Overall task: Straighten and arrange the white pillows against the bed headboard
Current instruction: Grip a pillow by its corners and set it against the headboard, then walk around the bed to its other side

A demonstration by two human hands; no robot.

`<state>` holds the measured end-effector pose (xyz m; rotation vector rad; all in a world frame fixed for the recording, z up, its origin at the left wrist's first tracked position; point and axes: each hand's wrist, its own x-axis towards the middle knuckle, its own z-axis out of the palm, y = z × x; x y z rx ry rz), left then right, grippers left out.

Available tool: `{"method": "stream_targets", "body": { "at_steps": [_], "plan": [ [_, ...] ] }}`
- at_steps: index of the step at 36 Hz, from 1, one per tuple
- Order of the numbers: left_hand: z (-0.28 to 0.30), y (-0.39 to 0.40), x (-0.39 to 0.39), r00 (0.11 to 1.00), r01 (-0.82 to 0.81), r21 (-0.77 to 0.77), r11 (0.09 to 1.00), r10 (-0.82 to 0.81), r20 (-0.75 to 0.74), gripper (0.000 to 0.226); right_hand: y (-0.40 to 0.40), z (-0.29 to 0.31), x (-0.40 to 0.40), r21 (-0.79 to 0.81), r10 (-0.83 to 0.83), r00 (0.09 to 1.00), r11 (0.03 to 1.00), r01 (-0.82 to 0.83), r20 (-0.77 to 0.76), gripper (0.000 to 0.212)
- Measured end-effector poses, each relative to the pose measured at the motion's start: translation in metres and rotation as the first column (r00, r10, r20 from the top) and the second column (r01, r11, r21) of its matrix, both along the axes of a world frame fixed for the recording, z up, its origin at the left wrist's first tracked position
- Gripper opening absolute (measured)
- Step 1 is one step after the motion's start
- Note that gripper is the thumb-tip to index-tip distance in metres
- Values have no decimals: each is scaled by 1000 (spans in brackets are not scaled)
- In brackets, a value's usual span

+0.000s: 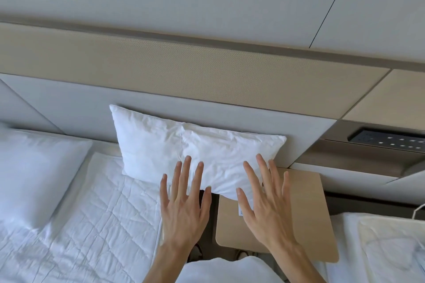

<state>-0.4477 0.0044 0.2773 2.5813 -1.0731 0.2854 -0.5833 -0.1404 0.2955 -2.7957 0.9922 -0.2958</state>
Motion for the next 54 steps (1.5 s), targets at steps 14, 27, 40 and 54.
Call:
{"method": "stream_targets", "body": {
  "at_steps": [14, 27, 40, 54],
  "plan": [
    [-30, -1, 3, 989, 12, 116, 993, 6, -148, 47, -9, -27, -4, 55, -12, 999, 998, 14, -35, 61],
    [-51, 7, 23, 983, 57, 50, 997, -47, -179, 32, -2, -38, 11, 77, -25, 998, 997, 29, -50, 56],
    [-31, 8, 15, 980, -150, 53, 987, 155, -123, 38, -33, -27, 25, 39, 216, 976, 976, -216, -2, 58],
    [-17, 18, -112, 729, -665, 59, 745, 664, -165, 36, -42, 9, 35, 129, 726, 687, 677, -724, 46, 58]
  ]
}}
